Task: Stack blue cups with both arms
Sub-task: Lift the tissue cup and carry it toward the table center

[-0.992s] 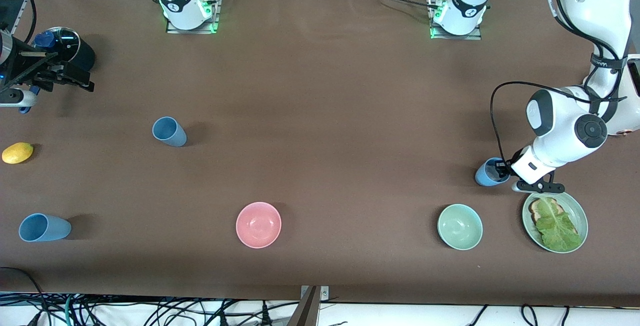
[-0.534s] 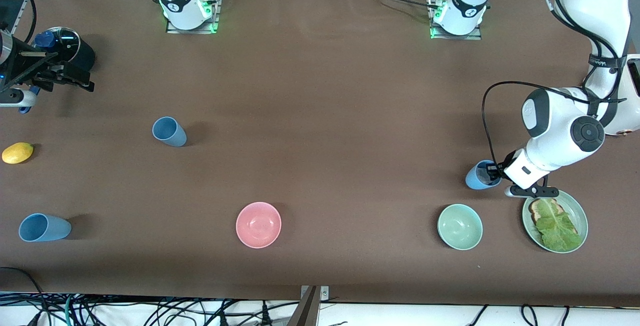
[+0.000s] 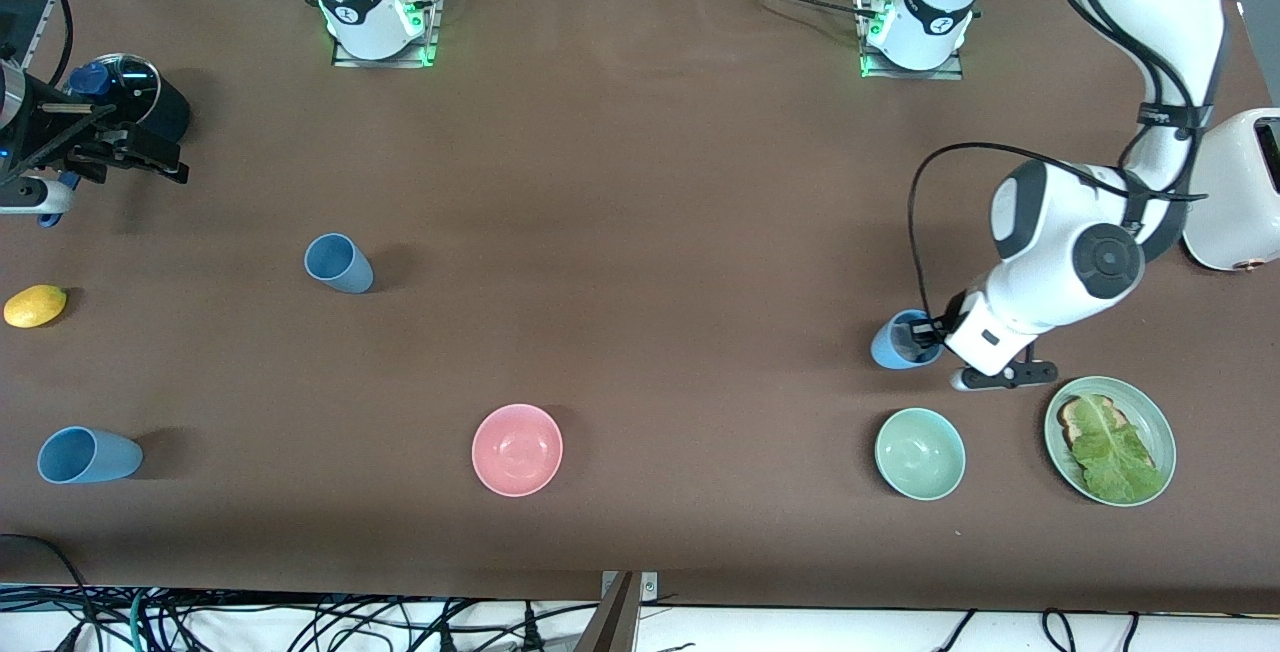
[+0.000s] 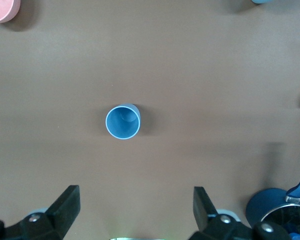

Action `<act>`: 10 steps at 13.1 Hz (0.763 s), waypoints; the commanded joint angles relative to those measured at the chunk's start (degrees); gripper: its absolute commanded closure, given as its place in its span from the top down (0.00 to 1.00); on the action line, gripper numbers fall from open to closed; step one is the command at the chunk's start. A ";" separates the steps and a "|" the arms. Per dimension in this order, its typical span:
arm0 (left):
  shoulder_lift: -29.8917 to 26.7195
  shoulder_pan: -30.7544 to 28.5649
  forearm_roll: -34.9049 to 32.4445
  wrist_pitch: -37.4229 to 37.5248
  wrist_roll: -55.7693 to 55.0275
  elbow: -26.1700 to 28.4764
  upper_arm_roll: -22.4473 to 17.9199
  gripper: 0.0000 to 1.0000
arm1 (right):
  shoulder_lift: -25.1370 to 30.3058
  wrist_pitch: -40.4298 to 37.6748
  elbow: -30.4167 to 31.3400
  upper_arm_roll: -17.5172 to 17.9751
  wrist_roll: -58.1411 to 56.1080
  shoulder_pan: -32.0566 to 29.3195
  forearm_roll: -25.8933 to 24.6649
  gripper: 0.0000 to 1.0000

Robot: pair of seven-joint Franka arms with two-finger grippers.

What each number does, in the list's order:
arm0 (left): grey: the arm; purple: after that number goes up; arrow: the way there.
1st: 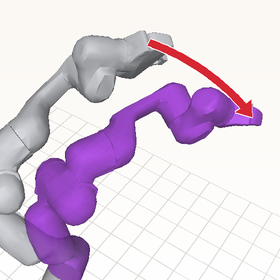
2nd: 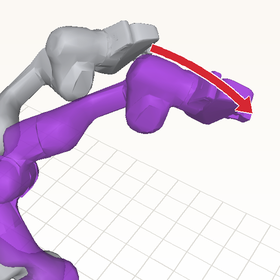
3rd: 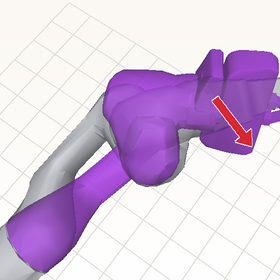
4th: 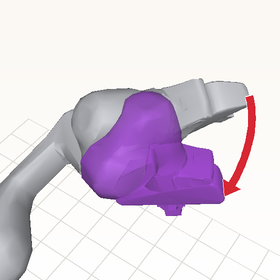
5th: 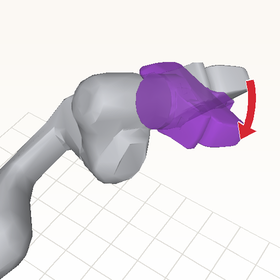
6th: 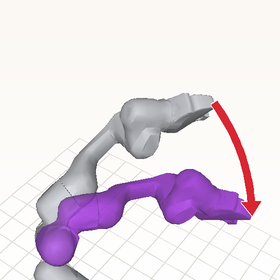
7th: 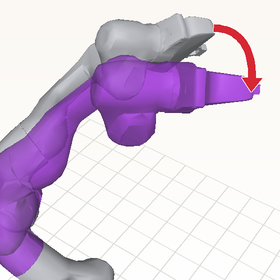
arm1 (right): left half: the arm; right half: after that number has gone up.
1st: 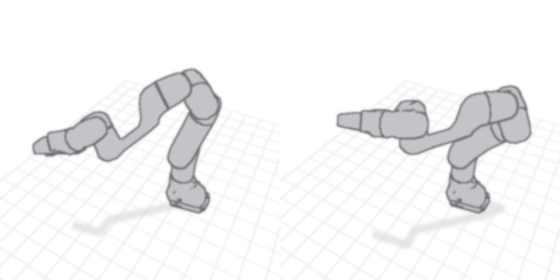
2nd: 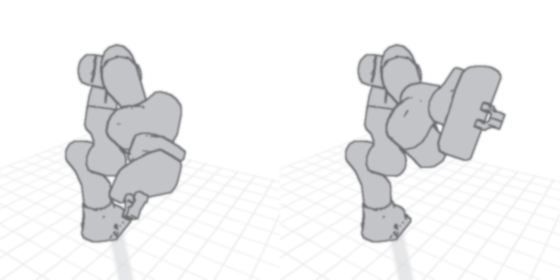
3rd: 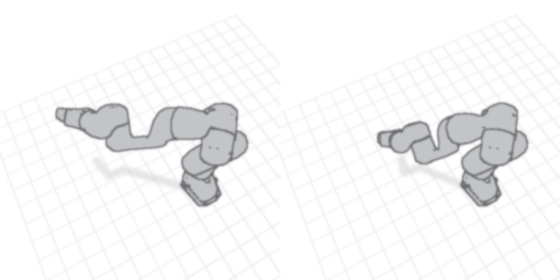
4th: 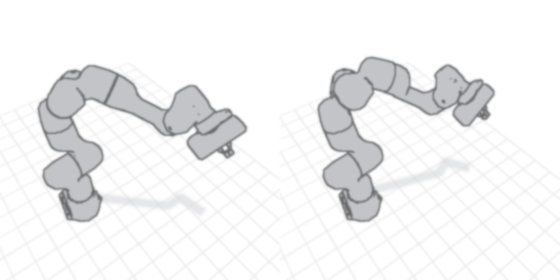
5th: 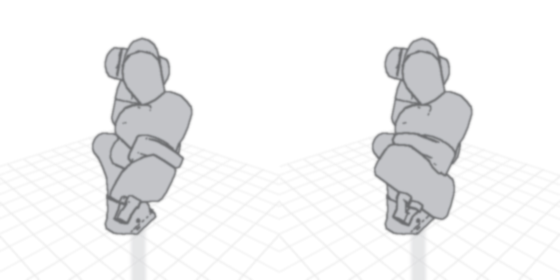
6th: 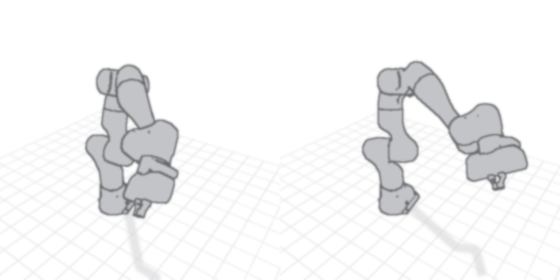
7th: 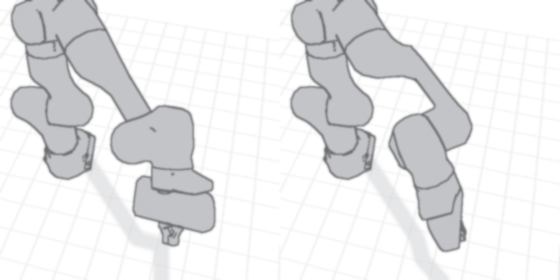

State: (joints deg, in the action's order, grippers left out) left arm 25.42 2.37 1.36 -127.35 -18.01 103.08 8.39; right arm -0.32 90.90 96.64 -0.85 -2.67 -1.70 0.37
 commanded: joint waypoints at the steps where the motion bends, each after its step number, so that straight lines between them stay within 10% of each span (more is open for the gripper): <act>1: -1.60 4.65 0.31 1.49 -8.24 -0.16 -0.57 0.00 | 0.14 -0.55 -0.23 0.67 0.57 -0.58 -0.55 1.00; 10: 2.08 22.13 -3.56 0.96 -39.88 -4.90 -0.74 0.00 | -2.58 0.24 -0.49 0.41 -0.75 -0.67 -0.90 1.00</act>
State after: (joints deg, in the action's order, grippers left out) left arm 25.00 21.16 -0.40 -127.17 -51.92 101.57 8.49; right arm -1.10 90.97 96.71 -0.89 -2.69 -1.77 0.36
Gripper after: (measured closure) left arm 0.947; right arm 0.000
